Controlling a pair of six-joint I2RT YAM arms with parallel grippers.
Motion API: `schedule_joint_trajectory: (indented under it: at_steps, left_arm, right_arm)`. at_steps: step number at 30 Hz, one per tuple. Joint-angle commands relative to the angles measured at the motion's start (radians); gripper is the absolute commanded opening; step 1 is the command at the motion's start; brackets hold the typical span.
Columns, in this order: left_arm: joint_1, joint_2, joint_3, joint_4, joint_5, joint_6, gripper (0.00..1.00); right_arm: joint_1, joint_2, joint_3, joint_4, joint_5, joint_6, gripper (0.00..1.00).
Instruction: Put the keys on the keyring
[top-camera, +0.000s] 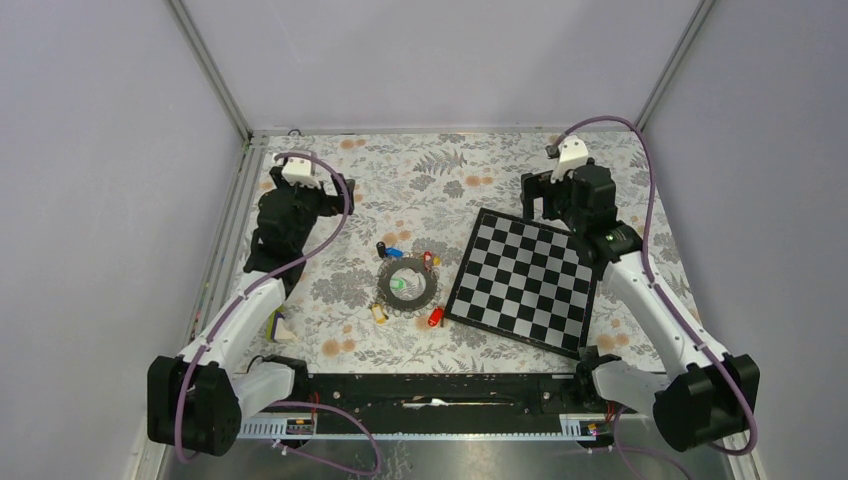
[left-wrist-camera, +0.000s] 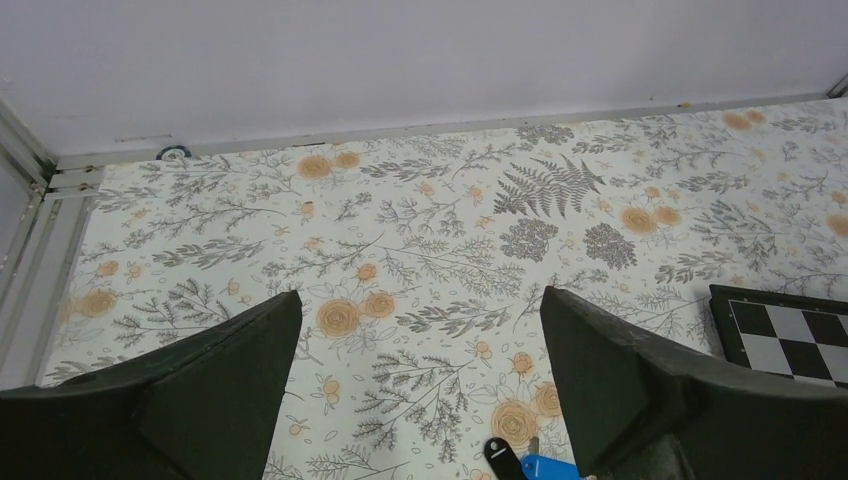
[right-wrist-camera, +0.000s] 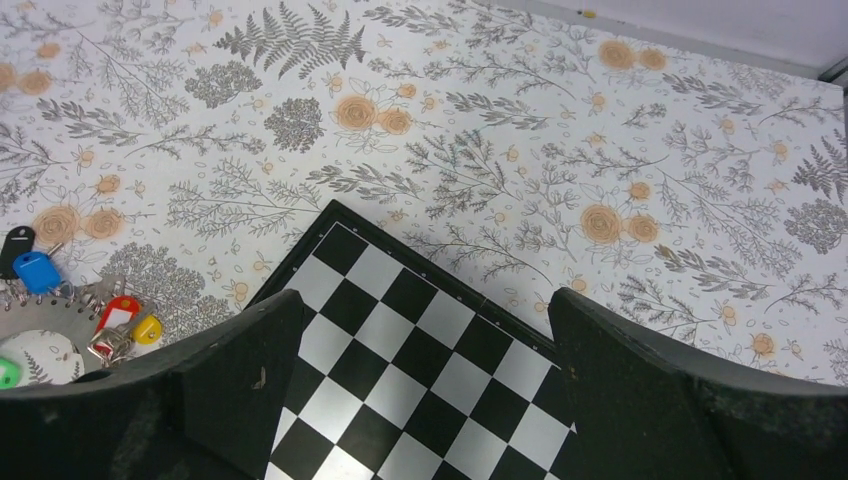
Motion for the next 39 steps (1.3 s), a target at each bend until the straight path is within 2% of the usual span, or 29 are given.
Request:
schedule_joint_trajectory:
  at_steps: [1,4,14,16,24,39]
  left_arm:
    - [0.002,-0.043,-0.047,0.129,0.032,0.017,0.99]
    - [0.003,-0.056,-0.082,0.177,0.042,0.029,0.99]
    - [0.003,-0.099,-0.039,0.037,0.131,0.06,0.99]
    - [0.003,-0.111,-0.019,-0.003,0.154,0.073,0.99]
    - [0.003,-0.166,0.024,-0.05,0.156,0.073,0.99]
    - [0.003,-0.196,-0.013,-0.059,0.193,0.048,0.99]
  right_arm:
    - [-0.035,-0.108,-0.085,0.16,-0.047,0.015,1.0]
    - [-0.042,-0.148,-0.132,0.194,-0.047,0.01,1.0]
    - [-0.043,-0.254,-0.182,0.194,-0.047,-0.045,1.0]
    - [-0.043,-0.27,-0.18,0.175,-0.086,-0.045,1.0]
    - [-0.073,-0.362,-0.22,0.169,-0.101,-0.055,1.0]
    - [-0.124,-0.367,-0.228,0.169,-0.14,-0.016,1.0]
